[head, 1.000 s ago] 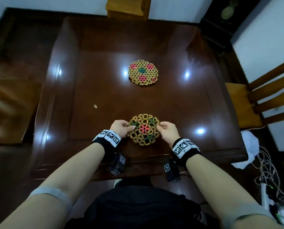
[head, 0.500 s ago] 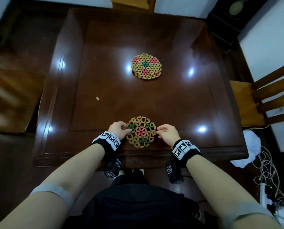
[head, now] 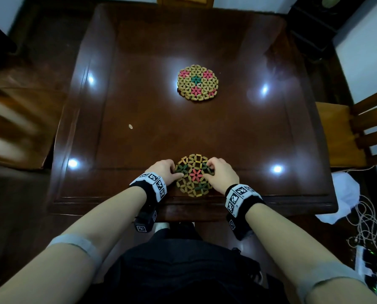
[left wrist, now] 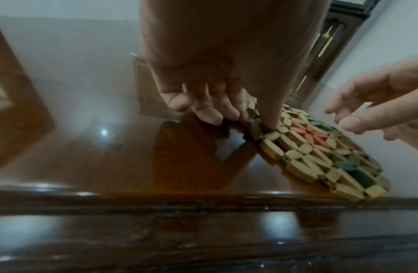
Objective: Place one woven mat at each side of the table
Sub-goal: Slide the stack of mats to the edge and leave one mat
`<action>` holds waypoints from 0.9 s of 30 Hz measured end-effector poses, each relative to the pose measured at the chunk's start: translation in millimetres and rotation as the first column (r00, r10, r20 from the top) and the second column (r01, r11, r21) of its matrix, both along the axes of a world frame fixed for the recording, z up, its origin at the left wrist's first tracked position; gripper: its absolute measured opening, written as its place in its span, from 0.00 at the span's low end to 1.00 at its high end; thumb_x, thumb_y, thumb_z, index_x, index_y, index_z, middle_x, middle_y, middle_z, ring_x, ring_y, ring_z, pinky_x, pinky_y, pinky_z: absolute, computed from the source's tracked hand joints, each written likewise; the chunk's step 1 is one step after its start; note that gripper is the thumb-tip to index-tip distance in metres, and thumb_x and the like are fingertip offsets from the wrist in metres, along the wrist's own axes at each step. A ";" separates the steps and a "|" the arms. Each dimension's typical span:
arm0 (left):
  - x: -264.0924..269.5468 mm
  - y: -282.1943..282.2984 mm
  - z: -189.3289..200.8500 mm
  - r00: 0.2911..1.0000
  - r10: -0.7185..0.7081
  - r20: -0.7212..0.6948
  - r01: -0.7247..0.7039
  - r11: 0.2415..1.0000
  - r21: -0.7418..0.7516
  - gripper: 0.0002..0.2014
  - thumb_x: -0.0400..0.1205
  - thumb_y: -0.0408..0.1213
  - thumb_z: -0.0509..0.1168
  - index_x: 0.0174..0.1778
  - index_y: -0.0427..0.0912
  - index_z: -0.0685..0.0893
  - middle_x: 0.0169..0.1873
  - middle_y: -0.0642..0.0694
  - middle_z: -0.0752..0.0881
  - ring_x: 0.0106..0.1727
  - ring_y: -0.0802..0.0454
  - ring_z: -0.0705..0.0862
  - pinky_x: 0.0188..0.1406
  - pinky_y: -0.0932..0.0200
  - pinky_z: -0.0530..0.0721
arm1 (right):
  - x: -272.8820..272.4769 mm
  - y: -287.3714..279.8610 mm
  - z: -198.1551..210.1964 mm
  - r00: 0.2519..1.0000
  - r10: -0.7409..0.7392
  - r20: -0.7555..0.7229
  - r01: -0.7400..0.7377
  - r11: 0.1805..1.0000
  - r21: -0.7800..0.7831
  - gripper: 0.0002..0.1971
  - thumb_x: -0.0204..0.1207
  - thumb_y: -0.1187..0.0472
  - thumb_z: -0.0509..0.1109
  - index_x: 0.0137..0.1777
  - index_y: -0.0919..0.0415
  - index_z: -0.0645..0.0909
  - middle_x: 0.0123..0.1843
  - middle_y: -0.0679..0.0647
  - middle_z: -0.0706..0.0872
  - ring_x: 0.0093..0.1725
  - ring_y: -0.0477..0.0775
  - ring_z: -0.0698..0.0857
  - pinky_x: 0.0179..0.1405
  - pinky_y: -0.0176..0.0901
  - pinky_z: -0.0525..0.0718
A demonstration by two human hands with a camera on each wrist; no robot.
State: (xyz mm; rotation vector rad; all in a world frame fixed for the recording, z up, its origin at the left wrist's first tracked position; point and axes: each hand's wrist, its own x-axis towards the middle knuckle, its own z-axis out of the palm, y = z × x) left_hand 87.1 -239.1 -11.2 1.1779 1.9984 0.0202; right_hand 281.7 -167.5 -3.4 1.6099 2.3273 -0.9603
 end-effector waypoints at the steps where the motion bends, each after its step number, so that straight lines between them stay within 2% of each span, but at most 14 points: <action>1: 0.7 1.1 0.7 1.000 -0.005 -0.012 0.005 1.000 0.000 0.19 0.76 0.57 0.68 0.48 0.45 0.78 0.42 0.46 0.86 0.43 0.46 0.86 0.44 0.48 0.86 | -0.6 0.1 -0.2 0.999 0.035 0.016 -0.035 0.999 -0.002 0.20 0.74 0.50 0.72 0.65 0.50 0.76 0.63 0.49 0.80 0.63 0.54 0.80 0.55 0.54 0.84; 5: 2.0 2.9 1.5 1.000 0.018 -0.020 -0.018 1.000 -0.004 0.19 0.75 0.58 0.68 0.48 0.46 0.76 0.41 0.47 0.85 0.42 0.47 0.85 0.40 0.50 0.85 | 3.5 4.7 -2.5 0.997 0.065 0.047 -0.064 0.997 -0.031 0.23 0.74 0.52 0.73 0.68 0.48 0.74 0.65 0.49 0.79 0.66 0.54 0.78 0.56 0.54 0.83; 13: 0.9 11.2 1.0 0.997 -0.070 -0.024 0.068 0.996 -0.058 0.17 0.76 0.56 0.67 0.46 0.46 0.76 0.41 0.48 0.83 0.40 0.49 0.83 0.36 0.54 0.81 | 10.3 9.7 -6.4 1.000 0.021 -0.008 -0.022 0.996 -0.086 0.22 0.72 0.55 0.75 0.64 0.46 0.75 0.54 0.43 0.76 0.57 0.50 0.79 0.46 0.47 0.80; 20: -0.5 12.4 -3.8 0.995 -0.099 -0.032 0.097 0.993 -0.066 0.16 0.77 0.57 0.67 0.44 0.47 0.74 0.37 0.50 0.81 0.35 0.52 0.80 0.32 0.56 0.78 | 9.6 10.3 -8.2 1.000 0.029 -0.001 -0.029 0.997 -0.077 0.22 0.72 0.56 0.75 0.64 0.46 0.74 0.53 0.43 0.76 0.57 0.51 0.79 0.51 0.51 0.83; 27: -2.8 13.0 -5.2 0.993 -0.120 -0.004 0.119 0.991 -0.062 0.16 0.78 0.55 0.66 0.46 0.45 0.74 0.39 0.48 0.82 0.38 0.49 0.81 0.36 0.54 0.80 | 11.3 8.5 -10.6 1.000 0.023 -0.014 -0.023 0.998 -0.059 0.22 0.72 0.55 0.75 0.65 0.46 0.75 0.53 0.43 0.77 0.57 0.50 0.78 0.49 0.49 0.82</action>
